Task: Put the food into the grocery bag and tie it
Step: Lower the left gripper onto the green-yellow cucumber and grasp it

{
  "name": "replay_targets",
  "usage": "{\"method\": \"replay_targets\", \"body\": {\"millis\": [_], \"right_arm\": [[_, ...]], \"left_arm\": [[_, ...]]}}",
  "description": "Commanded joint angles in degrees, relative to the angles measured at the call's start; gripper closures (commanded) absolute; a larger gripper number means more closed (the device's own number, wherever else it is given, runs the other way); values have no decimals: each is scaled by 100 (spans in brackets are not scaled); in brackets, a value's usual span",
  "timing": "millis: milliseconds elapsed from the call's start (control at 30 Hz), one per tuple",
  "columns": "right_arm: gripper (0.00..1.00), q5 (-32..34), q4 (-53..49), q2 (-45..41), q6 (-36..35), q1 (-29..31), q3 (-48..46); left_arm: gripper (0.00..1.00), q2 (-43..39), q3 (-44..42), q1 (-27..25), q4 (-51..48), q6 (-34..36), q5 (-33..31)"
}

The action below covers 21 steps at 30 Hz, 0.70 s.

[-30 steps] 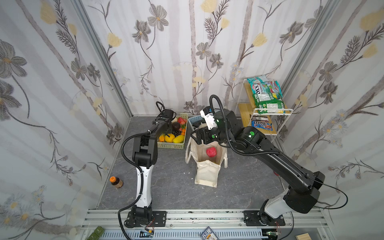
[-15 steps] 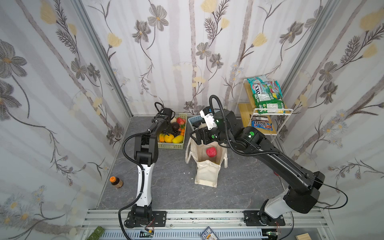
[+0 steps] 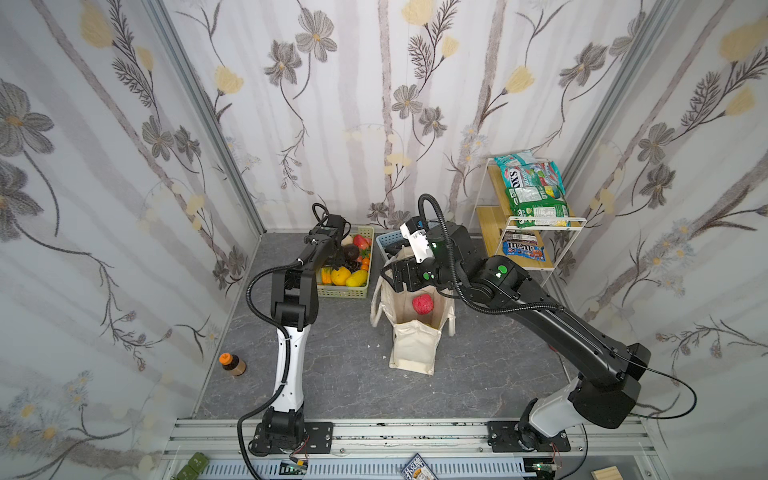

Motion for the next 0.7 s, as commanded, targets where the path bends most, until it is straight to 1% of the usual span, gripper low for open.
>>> {"method": "replay_targets", "body": {"millis": [0,667], "right_arm": [[10,64,359,-48,55,19,-52],[10,-40,526,-31,53,27,-187]], "left_arm": [[56,-170,-9,-1,-57,130,-32],[56,-727,9,-4,-85,202,79]]}}
